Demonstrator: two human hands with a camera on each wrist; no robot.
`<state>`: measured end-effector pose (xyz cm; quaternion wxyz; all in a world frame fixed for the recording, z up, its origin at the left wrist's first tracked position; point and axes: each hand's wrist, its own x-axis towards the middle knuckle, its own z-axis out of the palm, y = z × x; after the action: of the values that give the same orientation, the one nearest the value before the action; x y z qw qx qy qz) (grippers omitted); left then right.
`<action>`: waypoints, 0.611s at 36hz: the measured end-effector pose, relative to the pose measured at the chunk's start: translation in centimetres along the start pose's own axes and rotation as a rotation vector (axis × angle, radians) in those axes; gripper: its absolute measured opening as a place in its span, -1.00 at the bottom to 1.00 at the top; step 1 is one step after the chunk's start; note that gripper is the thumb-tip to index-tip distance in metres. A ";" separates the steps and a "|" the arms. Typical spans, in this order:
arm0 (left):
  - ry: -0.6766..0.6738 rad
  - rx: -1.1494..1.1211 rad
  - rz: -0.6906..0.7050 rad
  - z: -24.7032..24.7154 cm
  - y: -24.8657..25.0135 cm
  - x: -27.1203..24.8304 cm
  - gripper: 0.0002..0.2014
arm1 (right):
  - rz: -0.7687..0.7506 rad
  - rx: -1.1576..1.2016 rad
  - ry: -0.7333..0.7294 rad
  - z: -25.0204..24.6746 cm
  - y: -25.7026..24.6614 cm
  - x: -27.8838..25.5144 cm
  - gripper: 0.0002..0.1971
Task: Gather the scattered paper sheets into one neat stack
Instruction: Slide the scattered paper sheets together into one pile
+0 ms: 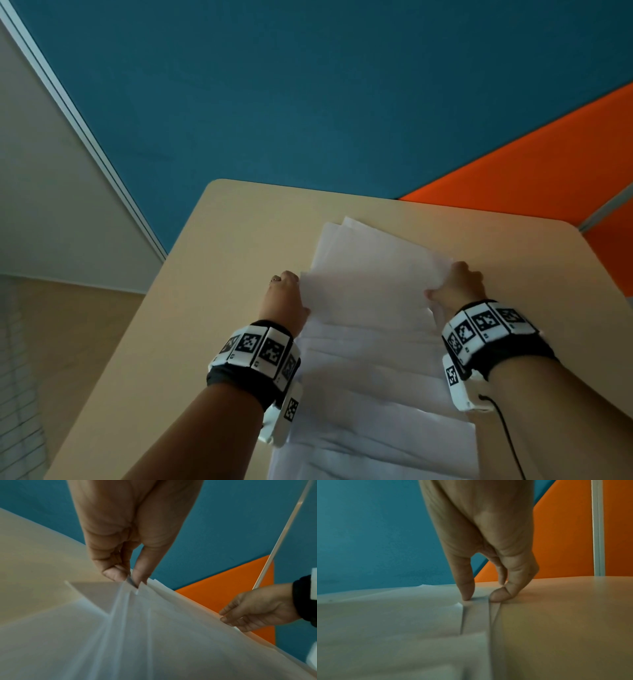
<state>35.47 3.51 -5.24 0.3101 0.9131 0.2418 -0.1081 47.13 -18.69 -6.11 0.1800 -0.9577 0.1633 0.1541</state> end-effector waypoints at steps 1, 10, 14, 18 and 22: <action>0.000 0.004 0.000 0.0 0.0 0.0 -0.52 | -0.009 0.000 0.002 -0.2 -0.1 0.0 -0.23; -0.010 -0.012 0.003 -0.1 -0.4 -0.1 -0.47 | -0.173 0.071 0.055 -1.2 0.1 0.9 -0.65; -0.017 -0.007 0.024 -0.2 -0.5 0.1 -0.47 | -0.288 -0.030 0.151 -1.1 0.4 1.2 -0.72; -0.017 0.007 0.048 -0.1 -0.5 0.4 -0.48 | -0.348 -0.064 0.194 -0.2 0.2 1.2 -0.84; -0.010 0.031 0.051 -0.2 -0.7 0.6 -0.51 | -0.379 -0.036 0.174 0.4 -0.4 1.1 -0.80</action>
<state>35.66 4.28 -5.66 0.2999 0.9231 0.2150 -0.1084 48.11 -18.50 -6.72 0.1739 -0.9840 -0.0076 0.0370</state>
